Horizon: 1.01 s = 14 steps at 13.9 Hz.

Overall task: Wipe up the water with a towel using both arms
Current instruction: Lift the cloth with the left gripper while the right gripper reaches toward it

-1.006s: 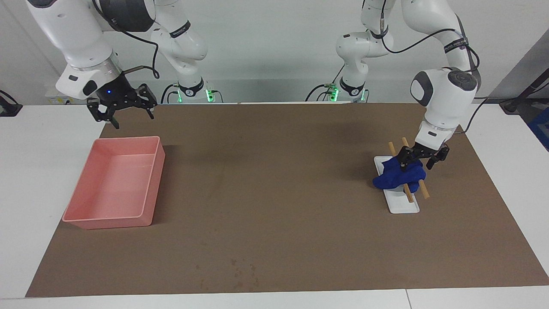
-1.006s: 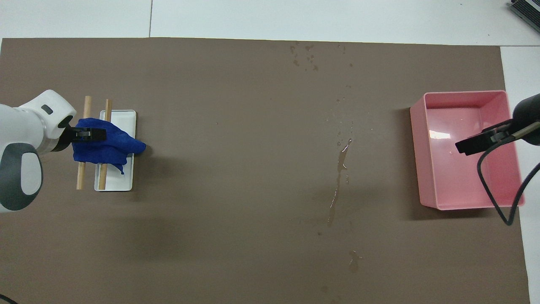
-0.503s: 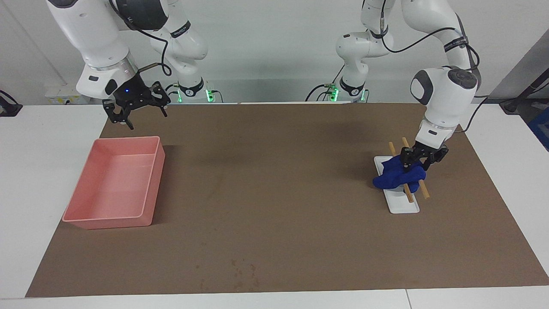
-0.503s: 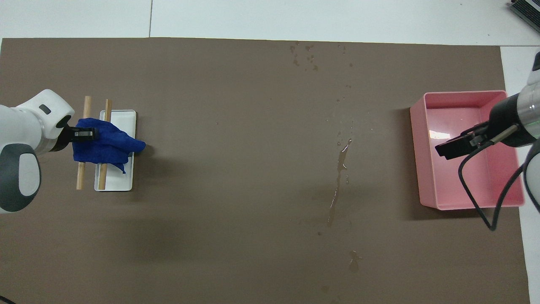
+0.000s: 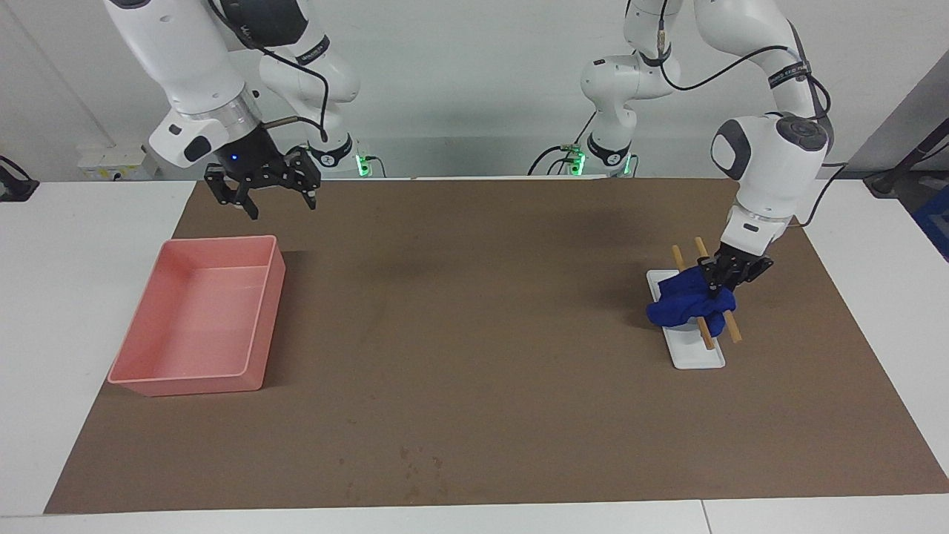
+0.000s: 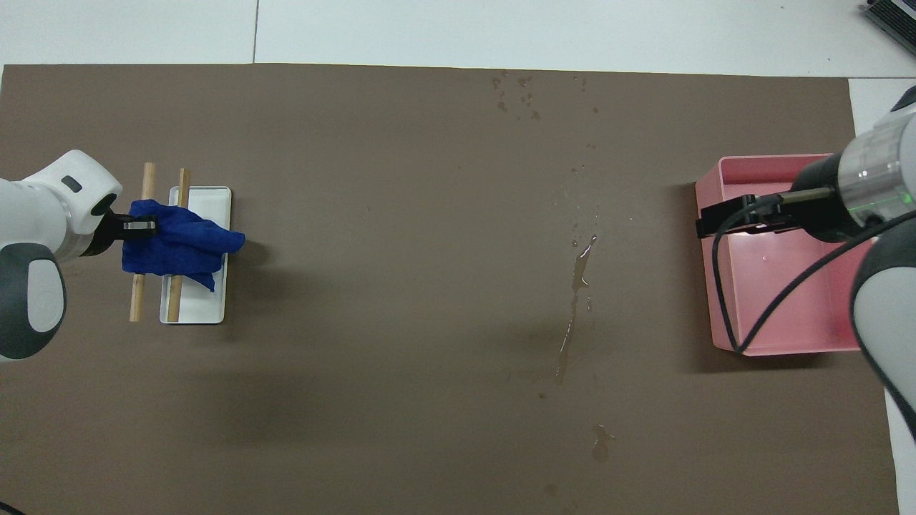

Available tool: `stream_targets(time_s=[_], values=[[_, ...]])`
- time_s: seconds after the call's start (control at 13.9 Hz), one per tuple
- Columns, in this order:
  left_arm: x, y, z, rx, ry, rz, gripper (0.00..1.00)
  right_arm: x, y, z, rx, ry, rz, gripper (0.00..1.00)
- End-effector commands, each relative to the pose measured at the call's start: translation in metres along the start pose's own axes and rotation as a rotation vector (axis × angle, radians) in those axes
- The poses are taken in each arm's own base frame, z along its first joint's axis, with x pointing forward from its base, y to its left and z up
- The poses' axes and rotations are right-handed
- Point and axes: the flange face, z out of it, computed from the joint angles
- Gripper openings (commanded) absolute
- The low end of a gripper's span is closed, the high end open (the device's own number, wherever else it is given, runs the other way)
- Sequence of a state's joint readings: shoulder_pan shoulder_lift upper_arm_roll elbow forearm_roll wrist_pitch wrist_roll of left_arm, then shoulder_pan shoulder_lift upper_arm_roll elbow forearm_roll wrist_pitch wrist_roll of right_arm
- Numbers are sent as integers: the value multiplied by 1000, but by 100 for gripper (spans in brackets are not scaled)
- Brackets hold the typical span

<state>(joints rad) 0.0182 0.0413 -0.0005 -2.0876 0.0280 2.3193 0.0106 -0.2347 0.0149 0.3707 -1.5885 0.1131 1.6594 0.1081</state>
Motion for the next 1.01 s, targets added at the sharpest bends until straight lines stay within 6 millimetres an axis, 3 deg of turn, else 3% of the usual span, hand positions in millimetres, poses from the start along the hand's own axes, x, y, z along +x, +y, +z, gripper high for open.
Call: stream_targets(time_s=[0.0, 0.29, 0.5, 0.72, 0.86, 0.93], values=[[12, -3, -29, 23, -13, -4, 0, -1, -17, 11, 51, 26, 152, 100], [14, -2, -35, 24, -29, -10, 0, 3, -27, 22, 193, 20, 437, 100], [15, 2, -37, 23, -24, -36, 0, 2, -53, 34, 286, -14, 613, 100], [15, -2, -35, 33, -6, -26, 0, -5, -94, 48, 322, -47, 766, 100], [11, 3, -20, 63, 45, 15, 100, -8, -112, 61, 362, -69, 876, 100], [7, 3, -14, 62, 58, 15, 100, -11, -122, 66, 382, -77, 911, 100]])
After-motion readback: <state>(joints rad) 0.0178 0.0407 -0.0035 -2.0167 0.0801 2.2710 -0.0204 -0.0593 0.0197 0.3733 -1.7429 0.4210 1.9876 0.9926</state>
